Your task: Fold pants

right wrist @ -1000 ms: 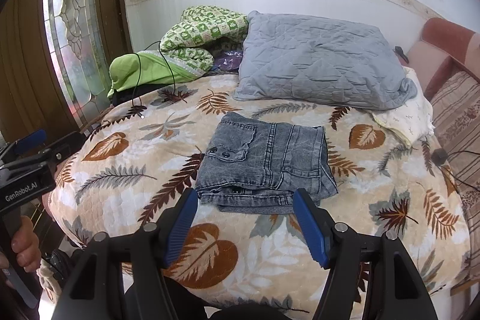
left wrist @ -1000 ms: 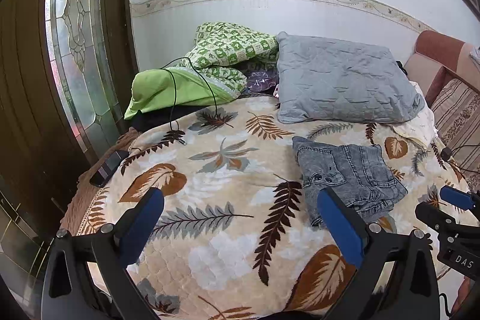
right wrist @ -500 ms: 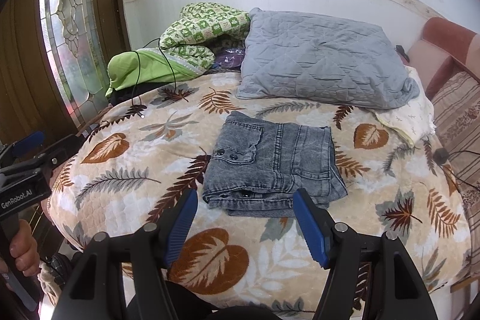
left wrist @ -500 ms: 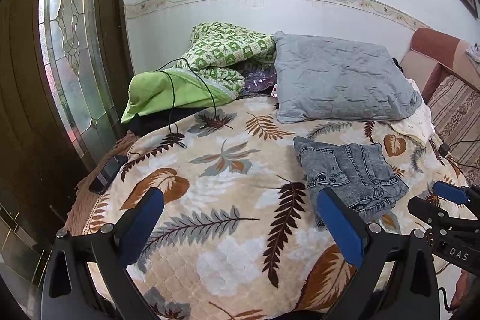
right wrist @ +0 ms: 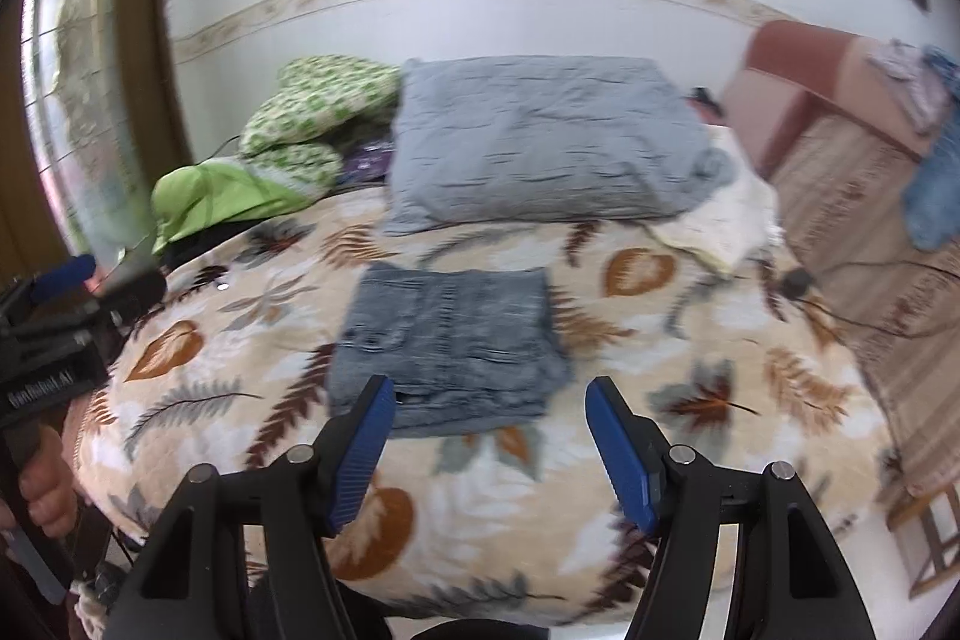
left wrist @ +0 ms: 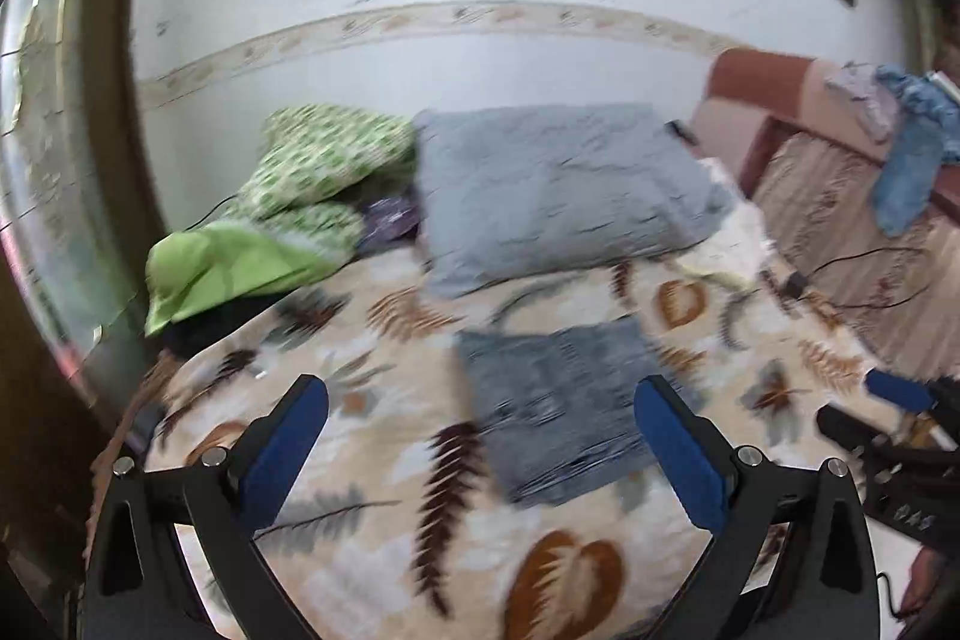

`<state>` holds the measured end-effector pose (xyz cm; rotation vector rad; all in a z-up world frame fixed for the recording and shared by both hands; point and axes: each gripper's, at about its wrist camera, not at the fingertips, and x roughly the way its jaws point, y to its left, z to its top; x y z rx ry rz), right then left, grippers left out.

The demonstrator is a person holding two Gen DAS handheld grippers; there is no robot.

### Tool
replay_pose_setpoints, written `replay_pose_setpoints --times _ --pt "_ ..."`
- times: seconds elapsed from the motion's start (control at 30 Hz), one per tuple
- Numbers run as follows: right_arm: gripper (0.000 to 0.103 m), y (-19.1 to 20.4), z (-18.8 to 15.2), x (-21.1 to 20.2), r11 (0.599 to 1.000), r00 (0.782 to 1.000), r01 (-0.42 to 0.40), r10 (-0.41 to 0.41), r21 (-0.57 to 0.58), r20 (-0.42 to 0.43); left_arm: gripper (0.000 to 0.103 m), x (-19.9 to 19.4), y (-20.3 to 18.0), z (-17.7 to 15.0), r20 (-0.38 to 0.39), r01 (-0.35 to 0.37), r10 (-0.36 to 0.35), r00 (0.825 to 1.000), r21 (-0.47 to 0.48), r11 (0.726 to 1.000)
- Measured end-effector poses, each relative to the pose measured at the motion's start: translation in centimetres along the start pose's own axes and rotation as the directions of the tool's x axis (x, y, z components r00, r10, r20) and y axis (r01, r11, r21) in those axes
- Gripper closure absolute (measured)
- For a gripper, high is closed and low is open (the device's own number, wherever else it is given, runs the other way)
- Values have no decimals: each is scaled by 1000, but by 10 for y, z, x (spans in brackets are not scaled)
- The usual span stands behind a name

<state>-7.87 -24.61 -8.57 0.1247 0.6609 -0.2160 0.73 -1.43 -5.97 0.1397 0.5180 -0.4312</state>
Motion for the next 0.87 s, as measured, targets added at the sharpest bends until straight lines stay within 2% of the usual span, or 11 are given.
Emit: replay_pose_setpoints --times 0.1,0.27,0.87 --pt "33 -18 -4 -10 999 999 39 -39 29 -1 1 -6 -20 6 13 73 -73 997 24 997" --pt "33 -35 -9 -19 996 997 71 -71 51 1 1 -12 -46 11 23 125 -127 992 67 990" --pt "33 -35 -11 -25 996 997 76 -76 42 6 1 -18 -66 18 48 184 -190 981 107 977"
